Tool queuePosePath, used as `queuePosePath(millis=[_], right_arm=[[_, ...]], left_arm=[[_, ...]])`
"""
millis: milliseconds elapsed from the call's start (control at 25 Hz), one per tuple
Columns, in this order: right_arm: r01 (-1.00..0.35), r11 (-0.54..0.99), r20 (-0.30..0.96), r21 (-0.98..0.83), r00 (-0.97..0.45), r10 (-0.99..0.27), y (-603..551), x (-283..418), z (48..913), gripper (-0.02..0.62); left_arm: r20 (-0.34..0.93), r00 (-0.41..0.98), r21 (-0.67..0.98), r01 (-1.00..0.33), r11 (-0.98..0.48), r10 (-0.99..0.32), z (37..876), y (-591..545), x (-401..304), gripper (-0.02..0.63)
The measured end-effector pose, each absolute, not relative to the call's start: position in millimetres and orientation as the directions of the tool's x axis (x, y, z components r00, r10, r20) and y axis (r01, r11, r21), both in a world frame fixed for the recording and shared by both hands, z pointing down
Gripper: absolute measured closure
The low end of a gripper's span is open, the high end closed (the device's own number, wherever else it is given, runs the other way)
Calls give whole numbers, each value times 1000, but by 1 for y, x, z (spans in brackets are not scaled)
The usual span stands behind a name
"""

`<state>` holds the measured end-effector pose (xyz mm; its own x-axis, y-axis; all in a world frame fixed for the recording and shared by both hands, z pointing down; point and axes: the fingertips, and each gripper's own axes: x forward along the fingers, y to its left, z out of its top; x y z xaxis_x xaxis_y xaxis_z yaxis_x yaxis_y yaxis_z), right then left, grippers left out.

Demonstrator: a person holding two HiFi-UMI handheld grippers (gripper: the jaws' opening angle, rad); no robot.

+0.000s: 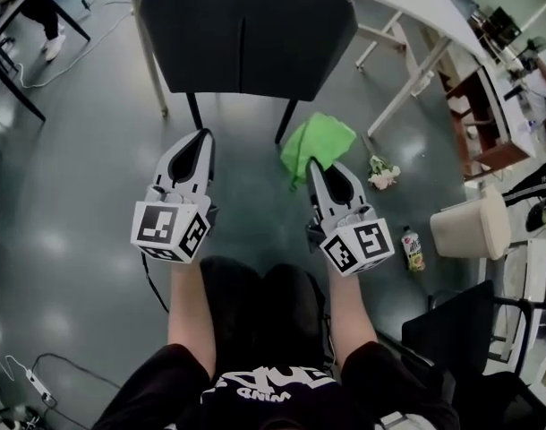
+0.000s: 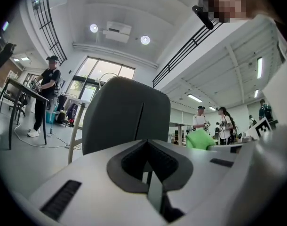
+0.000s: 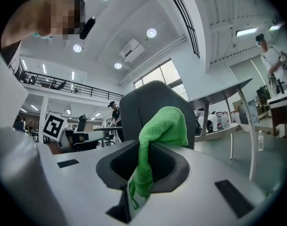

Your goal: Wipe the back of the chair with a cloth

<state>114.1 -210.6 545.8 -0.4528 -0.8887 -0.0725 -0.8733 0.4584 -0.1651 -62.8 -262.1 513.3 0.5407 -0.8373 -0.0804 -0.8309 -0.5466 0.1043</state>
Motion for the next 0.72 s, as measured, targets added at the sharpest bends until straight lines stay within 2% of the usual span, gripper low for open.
queuePosePath(millis=[320, 720], right_arm=[[-872, 462, -70, -162, -456, -887, -198, 112, 577, 548], [-863, 502, -77, -54, -497, -864, -230, 116, 517, 548]], left_arm=[[-97, 543, 102, -828, -551, -834, 548, -240, -61, 607], [-82, 574, 127, -805, -580, -815, 567, -240, -49, 607]])
